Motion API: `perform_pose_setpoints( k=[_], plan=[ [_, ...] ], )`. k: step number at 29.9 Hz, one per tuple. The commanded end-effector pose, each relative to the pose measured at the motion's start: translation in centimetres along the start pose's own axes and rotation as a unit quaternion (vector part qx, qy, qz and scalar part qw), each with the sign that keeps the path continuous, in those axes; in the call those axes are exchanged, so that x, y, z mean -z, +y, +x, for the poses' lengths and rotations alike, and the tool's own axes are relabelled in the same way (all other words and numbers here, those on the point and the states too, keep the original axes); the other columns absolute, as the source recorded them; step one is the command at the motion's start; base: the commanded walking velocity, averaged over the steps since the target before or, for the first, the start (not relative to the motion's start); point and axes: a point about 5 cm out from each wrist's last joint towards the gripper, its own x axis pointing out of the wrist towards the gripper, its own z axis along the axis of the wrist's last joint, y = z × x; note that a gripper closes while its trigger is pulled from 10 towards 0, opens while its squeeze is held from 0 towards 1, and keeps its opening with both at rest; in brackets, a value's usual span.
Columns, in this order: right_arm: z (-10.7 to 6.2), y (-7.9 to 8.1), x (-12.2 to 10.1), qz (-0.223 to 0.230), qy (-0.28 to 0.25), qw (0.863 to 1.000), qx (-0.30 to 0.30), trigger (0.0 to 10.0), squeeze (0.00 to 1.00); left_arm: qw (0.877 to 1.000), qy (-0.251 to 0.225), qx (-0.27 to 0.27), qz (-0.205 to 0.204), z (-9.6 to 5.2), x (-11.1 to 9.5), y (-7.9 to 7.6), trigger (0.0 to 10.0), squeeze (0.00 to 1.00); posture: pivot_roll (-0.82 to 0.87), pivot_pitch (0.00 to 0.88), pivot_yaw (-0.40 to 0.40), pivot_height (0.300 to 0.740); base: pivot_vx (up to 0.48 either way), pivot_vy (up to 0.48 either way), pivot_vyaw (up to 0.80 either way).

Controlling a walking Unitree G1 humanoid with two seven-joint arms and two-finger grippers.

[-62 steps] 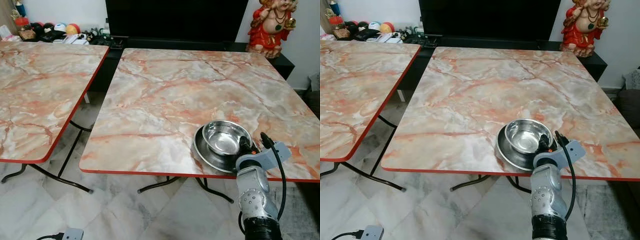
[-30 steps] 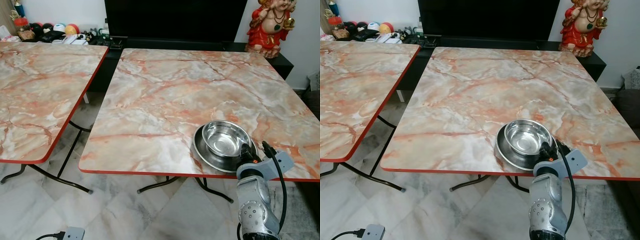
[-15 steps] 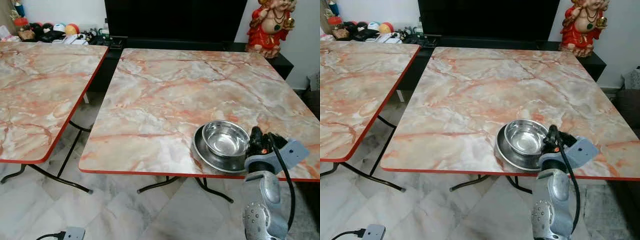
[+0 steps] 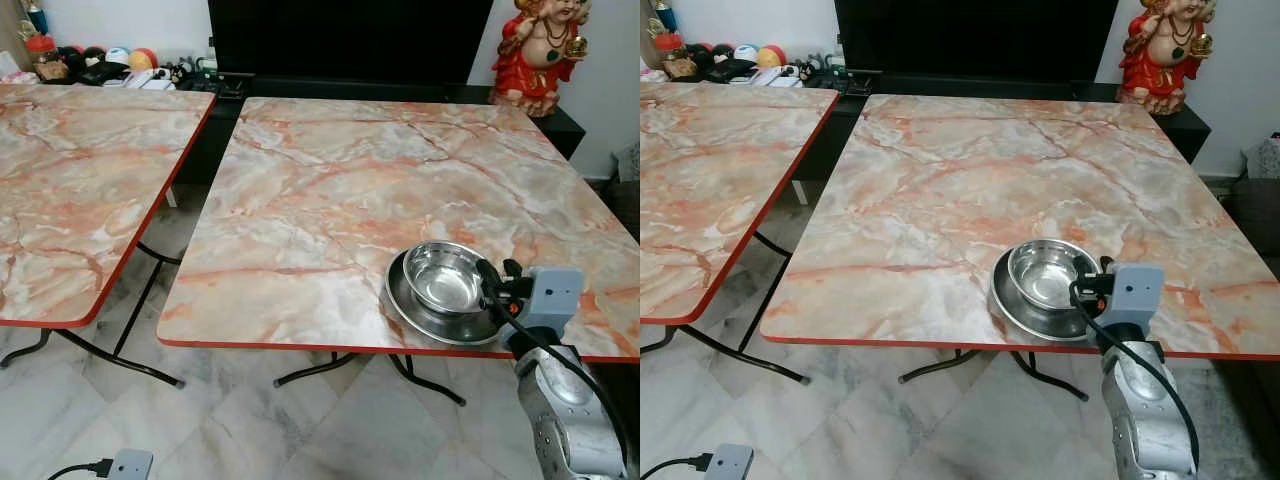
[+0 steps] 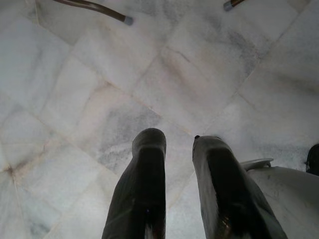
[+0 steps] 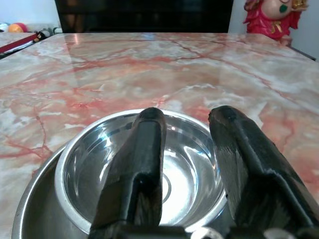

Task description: Setting the table

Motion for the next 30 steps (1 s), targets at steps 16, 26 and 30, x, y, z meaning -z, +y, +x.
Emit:
perform_pose_setpoints(
  k=[16,26,30],
  plan=[
    [-0.6,2.2,0.3,0.024,-0.034,0.999,-0.028,10.0,0.0,1.0,0.01,-0.009,-0.007,-0.7,1.2,1.4,10.0,0.0,0.04,0.029,-0.001,0.74,0.0,0.0,0.28],
    [-0.5,1.7,0.0,0.042,-0.043,0.998,-0.006,10.0,0.0,1.0,-0.004,-0.017,-0.013,-0.5,0.3,1.9,10.0,0.0,0.04,0.082,0.006,0.74,0.0,0.0,0.3],
    [-0.2,1.9,-0.2,0.049,-0.048,0.998,-0.002,10.0,0.0,1.0,-0.001,-0.018,-0.024,-0.4,0.3,1.8,10.0,0.0,0.06,0.096,0.005,0.74,0.0,0.0,0.0]
  ],
)
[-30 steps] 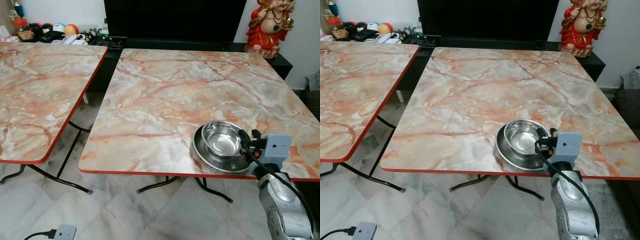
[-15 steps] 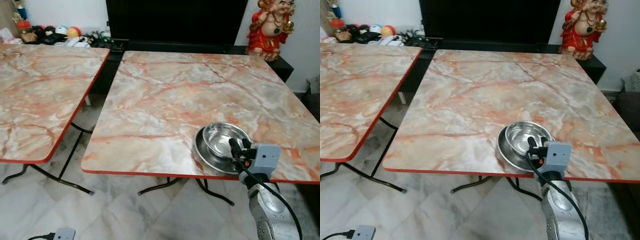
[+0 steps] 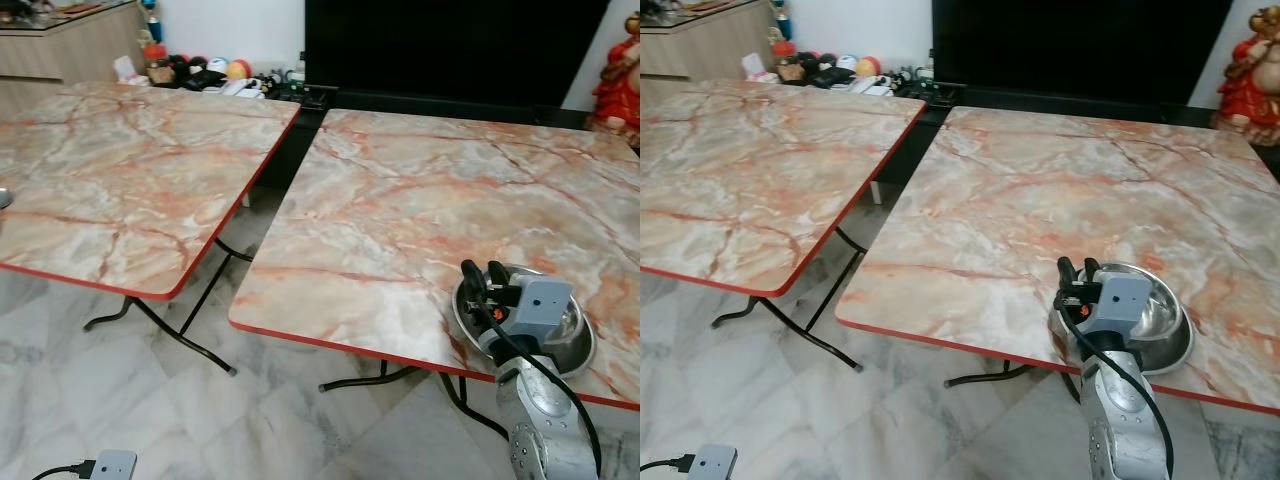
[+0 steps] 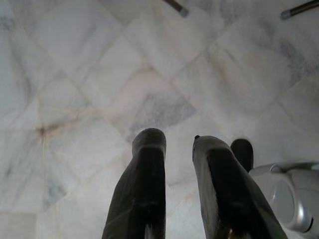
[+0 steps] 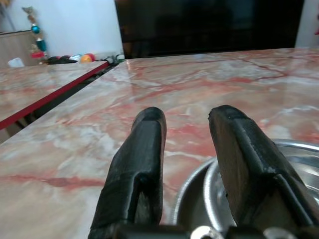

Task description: Setting the table

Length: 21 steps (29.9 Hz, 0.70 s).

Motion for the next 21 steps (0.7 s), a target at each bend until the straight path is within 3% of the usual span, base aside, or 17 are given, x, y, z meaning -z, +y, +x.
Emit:
perform_pose_setpoints(
  k=[1,12,21],
  plan=[
    [0.2,0.0,-0.3,0.009,-0.009,1.0,0.006,10.0,0.0,1.0,0.01,-0.003,-0.013,-0.1,0.4,0.1,10.0,0.0,0.06,0.096,0.005,0.74,0.0,0.0,0.0],
    [1.0,1.9,-0.1,0.026,-0.007,1.0,-0.017,10.0,0.0,0.999,0.019,0.006,-0.025,-0.2,1.4,-1.5,10.0,0.0,0.08,0.085,-0.015,0.74,0.0,0.48,0.0],
    [1.5,2.5,0.0,0.026,-0.005,0.999,-0.028,10.0,0.0,0.999,0.023,0.01,-0.028,-0.3,1.7,-1.9,10.0,0.0,0.08,0.049,-0.023,0.74,0.0,0.48,0.0]
  ],
)
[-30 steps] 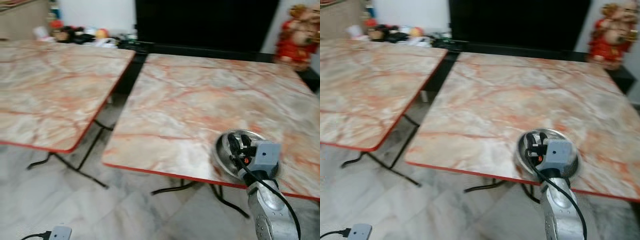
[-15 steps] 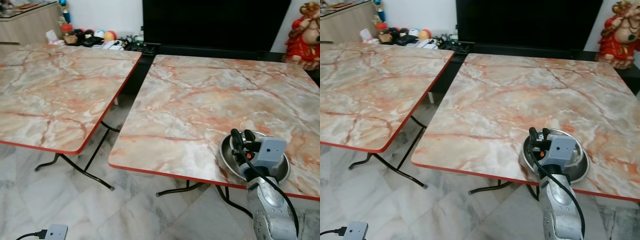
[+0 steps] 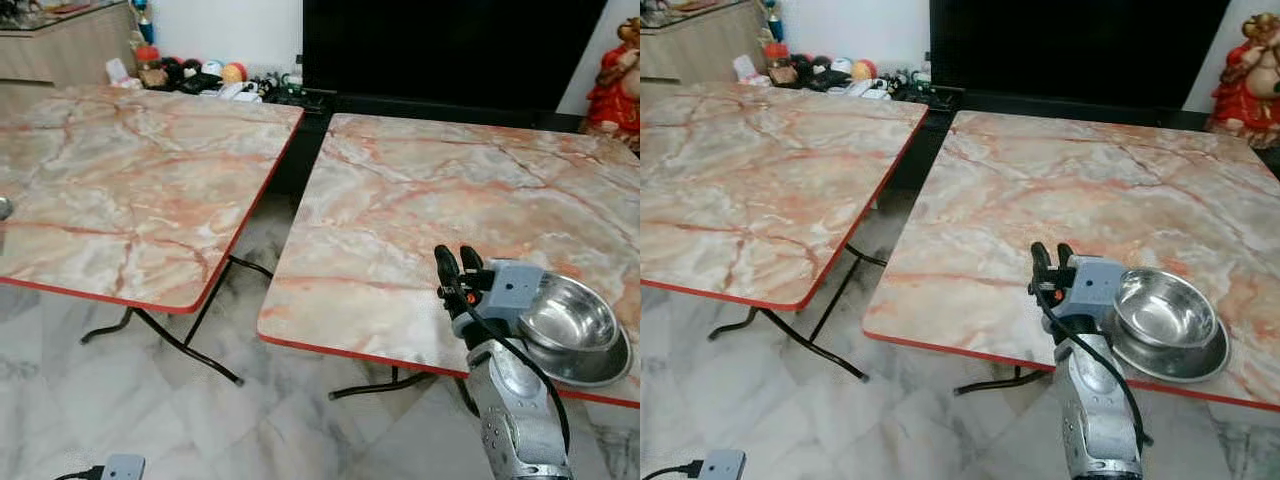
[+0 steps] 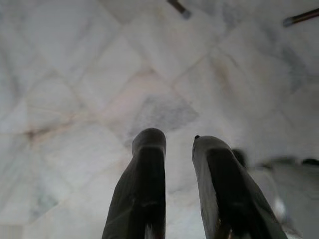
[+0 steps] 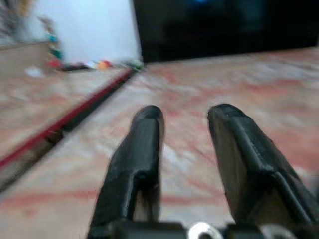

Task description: Setting the table

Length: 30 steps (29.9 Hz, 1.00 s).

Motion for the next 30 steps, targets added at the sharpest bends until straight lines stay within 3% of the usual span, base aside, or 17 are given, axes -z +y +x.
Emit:
perform_pose_setpoints(
  k=[1,30],
  plan=[
    [0.3,0.5,-0.4,0.002,-0.009,1.0,-0.006,10.0,0.0,1.0,0.008,-0.006,0.003,-0.1,0.2,0.6,10.0,0.0,0.08,0.049,-0.023,0.74,0.0,0.48,0.0],
    [1.1,1.6,-0.7,0.009,-0.021,1.0,-0.01,10.0,0.0,1.0,0.003,-0.012,-0.006,-0.1,0.0,0.8,10.0,0.0,0.09,0.1,-0.025,0.74,0.0,0.48,0.0]
  ],
)
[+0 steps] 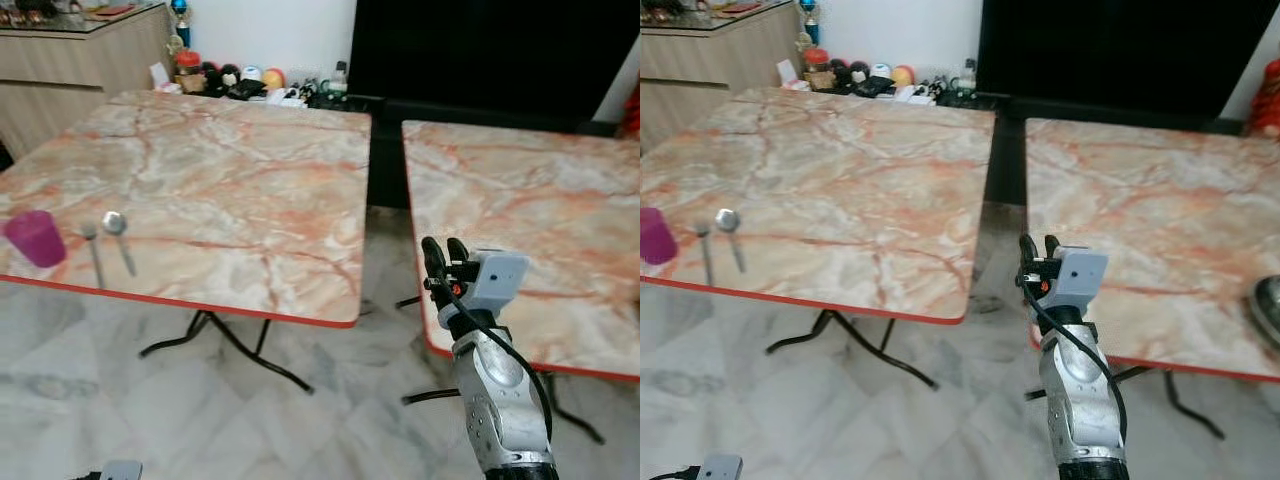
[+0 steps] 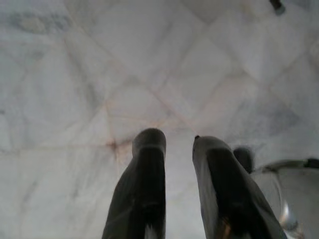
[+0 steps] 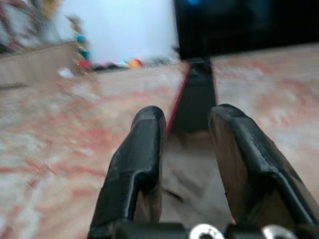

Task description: Setting the table

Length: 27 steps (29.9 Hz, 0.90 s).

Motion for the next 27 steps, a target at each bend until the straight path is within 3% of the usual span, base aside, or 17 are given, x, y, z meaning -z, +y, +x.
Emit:
perform_pose_setpoints(
  k=[1,27],
  plan=[
    [0.31,0.21,-0.56,0.002,-0.011,1.0,-0.003,10.0,0.0,1.0,0.004,-0.005,-0.004,-0.09,0.17,0.32,10.0,0.0,0.09,0.1,-0.025,0.74,0.0,0.48,0.0],
    [0.59,0.83,-0.5,0.007,-0.014,1.0,-0.012,10.0,0.0,1.0,0.004,-0.003,-0.002,-0.11,0.23,0.28,10.0,0.0,0.09,0.087,-0.028,0.74,0.0,0.48,0.0]
  ],
)
